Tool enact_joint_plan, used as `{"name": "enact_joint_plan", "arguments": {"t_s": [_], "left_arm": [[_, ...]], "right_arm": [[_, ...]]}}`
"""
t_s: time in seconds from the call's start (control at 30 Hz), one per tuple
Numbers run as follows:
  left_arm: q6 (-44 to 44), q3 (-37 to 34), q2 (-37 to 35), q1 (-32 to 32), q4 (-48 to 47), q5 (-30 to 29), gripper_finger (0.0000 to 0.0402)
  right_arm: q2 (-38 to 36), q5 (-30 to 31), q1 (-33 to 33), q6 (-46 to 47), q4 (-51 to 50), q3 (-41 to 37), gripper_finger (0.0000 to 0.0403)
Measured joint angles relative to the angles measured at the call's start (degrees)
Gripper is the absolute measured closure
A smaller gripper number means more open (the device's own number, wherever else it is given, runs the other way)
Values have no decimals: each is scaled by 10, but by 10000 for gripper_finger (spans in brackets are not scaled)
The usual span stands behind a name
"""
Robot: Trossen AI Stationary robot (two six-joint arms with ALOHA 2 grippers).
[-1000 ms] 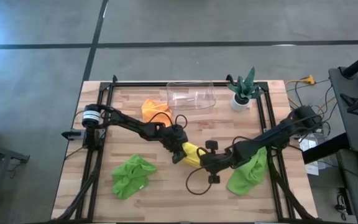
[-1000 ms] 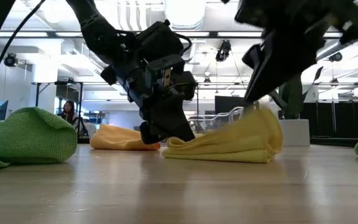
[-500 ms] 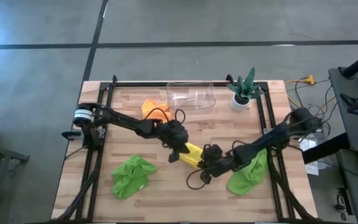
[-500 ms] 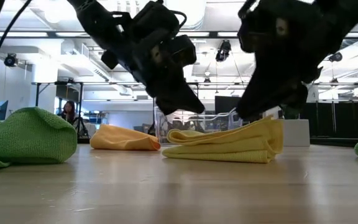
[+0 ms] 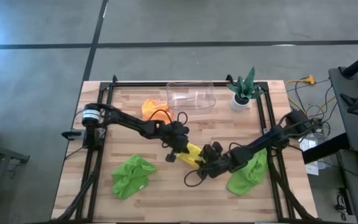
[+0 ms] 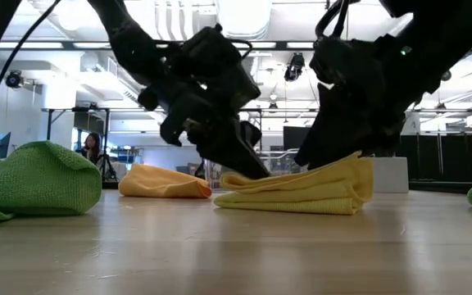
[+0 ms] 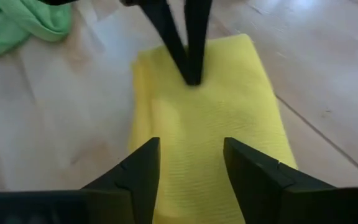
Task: Fold microfiber towels
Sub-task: Fold the yellow microfiber towel, then put the folded yellow microfiber towel into the transparent bin
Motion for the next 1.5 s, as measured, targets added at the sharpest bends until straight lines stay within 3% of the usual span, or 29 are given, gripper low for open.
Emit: {"name": "enact_joint_plan", "arguments": {"t_s": [0.47, 0.87, 1.13, 1.33, 1.5], "left_arm": [[19, 2, 22, 0, -27, -12, 392], [24, 0, -7, 7, -94, -18, 260], [27, -1, -75, 8, -119, -53, 219], [22, 0, -103, 8, -127, -66, 217], [22, 0, -102, 8, -145, -68, 217]], "right_arm": [[24, -52, 10, -19, -50, 1, 227], [-16, -76, 40, 1, -134, -1, 227], [-84, -61, 39, 0, -149, -1, 227], [-106, -45, -20, -5, -129, -2, 227], [-87, -156, -126, -56, -71, -8, 227]]}}
